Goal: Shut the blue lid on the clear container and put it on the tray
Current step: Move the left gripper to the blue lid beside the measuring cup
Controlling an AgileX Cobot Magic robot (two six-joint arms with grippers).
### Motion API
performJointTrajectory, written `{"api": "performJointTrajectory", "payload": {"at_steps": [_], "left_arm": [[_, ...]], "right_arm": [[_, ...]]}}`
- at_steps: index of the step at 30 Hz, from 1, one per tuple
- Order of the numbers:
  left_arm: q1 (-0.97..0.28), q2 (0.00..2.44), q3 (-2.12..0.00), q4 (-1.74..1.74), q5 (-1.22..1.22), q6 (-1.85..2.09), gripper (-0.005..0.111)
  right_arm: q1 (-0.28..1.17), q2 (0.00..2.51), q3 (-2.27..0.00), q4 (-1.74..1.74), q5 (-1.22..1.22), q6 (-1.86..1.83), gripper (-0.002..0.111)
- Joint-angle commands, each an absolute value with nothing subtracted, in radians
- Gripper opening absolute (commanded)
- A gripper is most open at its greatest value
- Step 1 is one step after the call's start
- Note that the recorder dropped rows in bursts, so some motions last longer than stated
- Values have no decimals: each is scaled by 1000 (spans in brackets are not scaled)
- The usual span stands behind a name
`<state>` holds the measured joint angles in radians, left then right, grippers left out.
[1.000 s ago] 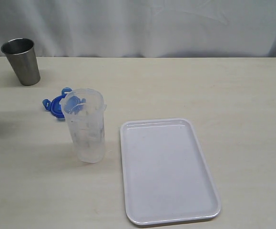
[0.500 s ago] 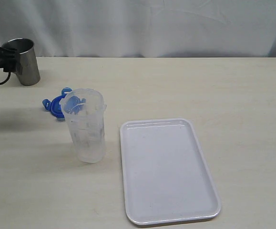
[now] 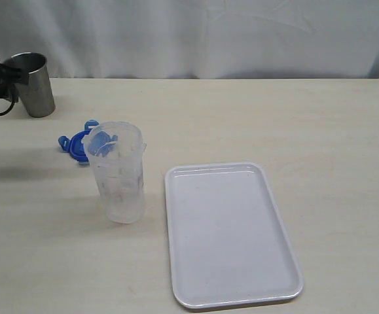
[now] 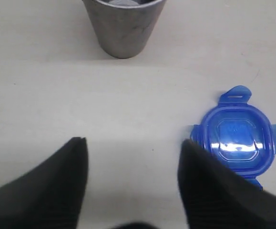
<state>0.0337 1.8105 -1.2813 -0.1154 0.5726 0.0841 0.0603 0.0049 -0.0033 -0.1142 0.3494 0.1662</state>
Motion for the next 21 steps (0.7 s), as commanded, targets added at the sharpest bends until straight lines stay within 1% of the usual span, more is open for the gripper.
{"api": "performJointTrajectory", "payload": {"at_steps": [1, 2, 4, 9, 15, 17, 20, 21], "left_arm": [[34, 1807, -1281, -114, 581, 77, 38], [34, 1807, -1281, -120, 588, 77, 36], [34, 1814, -1281, -173, 633, 77, 36], [34, 1885, -1281, -329, 740, 218, 36], [34, 1964, -1281, -582, 728, 466, 36], [34, 1975, -1281, -605, 701, 501, 41], [34, 1999, -1281, -603, 666, 507, 61], [34, 2013, -1281, -600, 651, 507, 63]], "right_arm": [[60, 0, 0, -112, 346, 168, 4], [60, 0, 0, -112, 346, 168, 4], [60, 0, 0, -112, 346, 168, 4], [60, 0, 0, -112, 346, 168, 4], [60, 0, 0, -112, 346, 168, 4], [60, 0, 0, -112, 346, 168, 4], [60, 0, 0, -112, 346, 168, 4], [60, 0, 0, -112, 346, 168, 4]]}}
